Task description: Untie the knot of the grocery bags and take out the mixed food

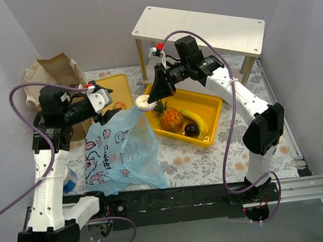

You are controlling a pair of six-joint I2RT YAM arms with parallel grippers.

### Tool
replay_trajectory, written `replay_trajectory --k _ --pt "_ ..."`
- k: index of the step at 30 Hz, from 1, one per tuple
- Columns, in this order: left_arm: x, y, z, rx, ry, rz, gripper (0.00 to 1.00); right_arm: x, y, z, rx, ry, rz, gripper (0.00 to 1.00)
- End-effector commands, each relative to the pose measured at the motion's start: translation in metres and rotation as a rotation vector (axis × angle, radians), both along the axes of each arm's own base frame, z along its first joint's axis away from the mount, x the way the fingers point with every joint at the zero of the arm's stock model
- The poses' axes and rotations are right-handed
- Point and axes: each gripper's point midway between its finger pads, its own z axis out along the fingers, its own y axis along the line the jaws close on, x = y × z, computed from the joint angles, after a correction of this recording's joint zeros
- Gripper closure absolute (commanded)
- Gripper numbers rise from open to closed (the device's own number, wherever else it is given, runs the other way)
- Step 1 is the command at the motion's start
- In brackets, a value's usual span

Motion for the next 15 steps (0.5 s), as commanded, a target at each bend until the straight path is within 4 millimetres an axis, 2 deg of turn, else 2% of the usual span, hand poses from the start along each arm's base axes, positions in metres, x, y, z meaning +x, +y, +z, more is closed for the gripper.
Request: replay_trajectory --k 1,3,4,7,8,10,13,15 --pt "-0.019 -0.040 0.003 0.002 0.024 -0.059 0.37 -0.003 -0.015 0.016 -0.007 0.095 -0.074 0.99" --pt "-0.010 -0.050 0.004 0.003 0.017 -0.017 0.37 0.004 -0.018 0.018 -0.013 0.134 -0.104 0.99" --pt "-0.011 -0.070 0.001 0.018 0.021 -0.065 0.37 0.007 -0.017 0.019 -0.003 0.124 -0.109 0.99" --pt "-0.005 -0.089 0.008 0.072 -0.051 -0.091 0.35 0.012 -0.016 0.017 0.009 0.134 -0.114 0.99" --pt "-0.001 -0.093 0.003 0.100 -0.054 -0.100 0.35 0.012 -0.015 0.017 0.009 0.137 -0.115 0.99" --pt "-0.003 -0.098 0.005 0.161 -0.119 -0.140 0.36 0.011 -0.017 0.017 0.010 0.140 -0.109 0.99" --pt "-0.006 -0.100 -0.015 0.240 -0.119 -0.172 0.39 0.008 -0.020 0.018 0.016 0.141 -0.094 0.99" --pt "-0.005 -0.100 -0.020 0.267 -0.150 -0.170 0.42 0.011 -0.024 0.019 0.015 0.146 -0.101 0.99"
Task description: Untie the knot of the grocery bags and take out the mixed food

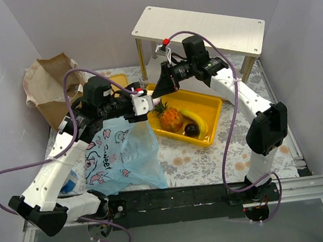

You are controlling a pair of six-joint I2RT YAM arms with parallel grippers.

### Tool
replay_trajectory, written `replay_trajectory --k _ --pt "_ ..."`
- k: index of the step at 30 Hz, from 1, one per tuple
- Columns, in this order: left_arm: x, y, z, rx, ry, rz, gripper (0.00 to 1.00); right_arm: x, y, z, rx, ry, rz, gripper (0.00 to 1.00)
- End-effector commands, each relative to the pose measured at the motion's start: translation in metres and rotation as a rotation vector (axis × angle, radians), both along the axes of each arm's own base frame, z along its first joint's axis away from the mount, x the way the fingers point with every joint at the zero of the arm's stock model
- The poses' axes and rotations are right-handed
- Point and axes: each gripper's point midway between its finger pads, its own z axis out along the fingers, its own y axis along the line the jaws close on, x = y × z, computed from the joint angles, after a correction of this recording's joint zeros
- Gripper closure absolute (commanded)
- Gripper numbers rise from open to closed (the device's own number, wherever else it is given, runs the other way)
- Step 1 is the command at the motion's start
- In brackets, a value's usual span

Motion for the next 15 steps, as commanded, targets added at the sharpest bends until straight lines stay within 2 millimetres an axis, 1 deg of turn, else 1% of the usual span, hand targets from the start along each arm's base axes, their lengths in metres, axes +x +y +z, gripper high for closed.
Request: replay_trajectory --k 1,2,4,5,6,10,11,12,13,14,15 --pt "0.001 0.007 0.000 0.091 -0.135 0.016 0.43 -0.007 -0.009 0.025 0.054 -0.041 0.021 0.99" --pt "0.004 0.005 -0.006 0.112 -0.165 0.012 0.43 -0.006 -0.011 0.025 0.055 -0.040 0.022 0.99" --pt "0.006 0.005 -0.012 0.142 -0.211 0.013 0.45 -0.005 -0.013 0.026 0.059 -0.034 0.027 0.99" --pt "0.011 0.005 -0.017 0.153 -0.233 0.024 0.47 -0.004 -0.014 0.026 0.058 -0.031 0.025 0.99" --pt "0.012 0.006 -0.018 0.163 -0.257 0.019 0.52 -0.004 -0.014 0.024 0.057 -0.025 0.031 0.99" --pt "0.019 0.001 -0.025 0.161 -0.281 0.017 0.60 -0.002 -0.013 0.019 0.051 -0.010 0.036 0.99" --pt "0.021 -0.001 -0.023 0.153 -0.299 0.022 0.63 -0.002 -0.012 0.018 0.051 -0.009 0.038 0.99" --pt "0.024 -0.001 -0.031 0.165 -0.295 0.025 0.66 -0.001 -0.012 0.019 0.051 -0.007 0.038 0.99" --pt "0.025 0.000 -0.033 0.178 -0.316 0.021 0.76 -0.001 -0.011 0.017 0.047 -0.002 0.040 0.99" --pt "0.028 -0.002 -0.032 0.172 -0.339 0.023 0.77 0.000 -0.011 0.017 0.046 -0.004 0.040 0.99" --pt "0.031 -0.001 -0.040 0.187 -0.339 0.033 0.78 0.000 -0.011 0.016 0.044 -0.001 0.041 0.99"
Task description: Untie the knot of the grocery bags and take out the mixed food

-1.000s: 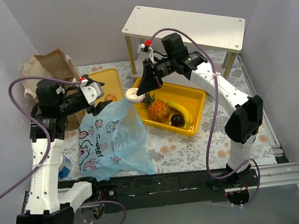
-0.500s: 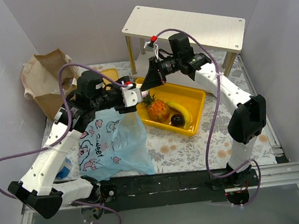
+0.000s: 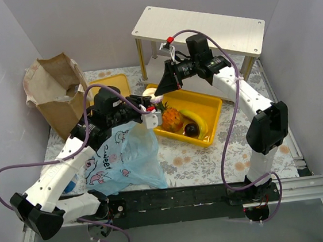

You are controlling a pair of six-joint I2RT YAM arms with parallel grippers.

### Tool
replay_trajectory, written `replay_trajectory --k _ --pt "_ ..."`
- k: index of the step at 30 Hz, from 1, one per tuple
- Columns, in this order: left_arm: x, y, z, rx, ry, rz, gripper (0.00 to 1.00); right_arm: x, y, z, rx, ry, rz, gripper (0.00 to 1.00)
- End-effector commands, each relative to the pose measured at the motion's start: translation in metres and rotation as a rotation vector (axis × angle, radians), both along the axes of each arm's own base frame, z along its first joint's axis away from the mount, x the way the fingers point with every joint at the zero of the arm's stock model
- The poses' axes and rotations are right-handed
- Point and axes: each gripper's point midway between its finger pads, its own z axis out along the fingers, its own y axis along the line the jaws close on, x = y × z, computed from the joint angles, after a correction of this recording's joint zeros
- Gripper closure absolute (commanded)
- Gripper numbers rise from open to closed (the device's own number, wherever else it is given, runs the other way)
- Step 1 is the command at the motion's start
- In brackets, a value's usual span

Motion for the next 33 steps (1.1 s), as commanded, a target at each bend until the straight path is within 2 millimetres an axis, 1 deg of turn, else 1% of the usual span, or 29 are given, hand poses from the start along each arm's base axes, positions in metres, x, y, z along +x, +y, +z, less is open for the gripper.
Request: replay_trajectory --k 1,3,4,5,6,7,8,9,10,11,12,13,14,15,16,19,22,23,24,25,26,27,28,29,30,31,32,33 --pt "0.011 0.004 -0.012 0.036 -0.065 0.032 0.81 -0.007 0.000 0.015 0.042 -0.031 0.053 0.98" --pt "0.015 0.001 -0.014 0.027 -0.058 0.043 0.85 -0.008 -0.001 0.015 0.042 -0.029 0.060 0.89" --pt "0.016 0.001 -0.012 0.018 -0.051 0.052 0.92 -0.008 -0.002 0.017 0.044 -0.037 0.057 0.70" --pt "0.017 0.001 -0.012 -0.005 -0.020 0.071 0.97 -0.007 -0.003 0.021 0.051 -0.057 0.057 0.59" --pt "0.018 0.002 -0.011 -0.021 -0.002 0.090 1.00 -0.005 -0.006 0.025 0.060 -0.076 0.052 0.51" --pt "0.018 0.006 -0.011 -0.027 0.020 0.112 1.00 -0.002 -0.009 0.030 0.063 -0.093 0.035 0.37" --pt "0.017 0.008 -0.013 -0.055 0.075 0.140 1.00 0.002 -0.012 0.040 0.071 -0.119 0.016 0.31" --pt "0.021 0.014 -0.017 -0.069 0.117 0.175 1.00 0.012 -0.019 0.045 0.072 -0.147 -0.023 0.27" --pt "0.021 0.018 -0.020 -0.089 0.179 0.214 1.00 0.017 -0.025 0.054 0.079 -0.187 -0.047 0.22" --pt "0.022 0.021 -0.012 -0.126 0.219 0.251 1.00 0.023 -0.030 0.060 0.077 -0.219 -0.075 0.21" --pt "0.024 0.027 -0.015 -0.190 0.325 0.321 1.00 0.032 -0.040 0.073 0.082 -0.298 -0.112 0.19" --pt "0.022 0.032 -0.020 -0.202 0.390 0.362 1.00 0.034 -0.046 0.080 0.079 -0.338 -0.137 0.18" --pt "0.020 0.034 -0.017 -0.244 0.438 0.382 1.00 0.038 -0.054 0.085 0.078 -0.369 -0.159 0.17" --pt "0.020 0.039 -0.019 -0.306 0.507 0.435 1.00 0.039 -0.058 0.091 0.081 -0.406 -0.167 0.17" --pt "0.017 0.043 -0.012 -0.348 0.510 0.447 1.00 0.036 -0.063 0.093 0.072 -0.434 -0.176 0.17" --pt "0.023 0.054 -0.021 -0.401 0.549 0.537 1.00 0.034 -0.072 0.091 0.036 -0.477 -0.213 0.17" --pt "0.037 0.061 -0.026 -0.432 0.594 0.617 1.00 0.029 -0.079 0.088 0.002 -0.513 -0.234 0.17" --pt "0.046 0.061 -0.036 -0.422 0.628 0.646 1.00 0.028 -0.080 0.088 -0.009 -0.522 -0.245 0.17" --pt "0.055 0.068 -0.033 -0.451 0.636 0.688 1.00 0.031 -0.083 0.087 -0.030 -0.541 -0.269 0.17" --pt "0.062 0.071 -0.036 -0.479 0.664 0.721 1.00 0.029 -0.086 0.089 -0.041 -0.572 -0.277 0.17" --pt "0.071 0.073 -0.042 -0.485 0.686 0.746 1.00 0.029 -0.089 0.087 -0.059 -0.576 -0.287 0.17" --pt "0.081 0.083 -0.047 -0.501 0.697 0.787 1.00 0.030 -0.092 0.086 -0.079 -0.586 -0.304 0.17" --pt "0.087 0.086 -0.045 -0.523 0.703 0.792 1.00 0.028 -0.094 0.087 -0.086 -0.599 -0.310 0.17" --pt "0.093 0.090 -0.048 -0.549 0.721 0.817 1.00 0.026 -0.096 0.084 -0.098 -0.606 -0.306 0.17" --pt "0.105 0.102 -0.058 -0.564 0.739 0.860 1.00 0.025 -0.097 0.083 -0.103 -0.607 -0.308 0.17" --pt "0.113 0.105 -0.057 -0.595 0.745 0.863 1.00 0.023 -0.099 0.084 -0.108 -0.613 -0.317 0.17" --pt "0.120 0.107 -0.062 -0.625 0.774 0.886 1.00 0.022 -0.099 0.083 -0.111 -0.615 -0.316 0.17" --pt "0.131 0.114 -0.072 -0.643 0.804 0.919 1.00 0.022 -0.100 0.079 -0.121 -0.610 -0.318 0.17"
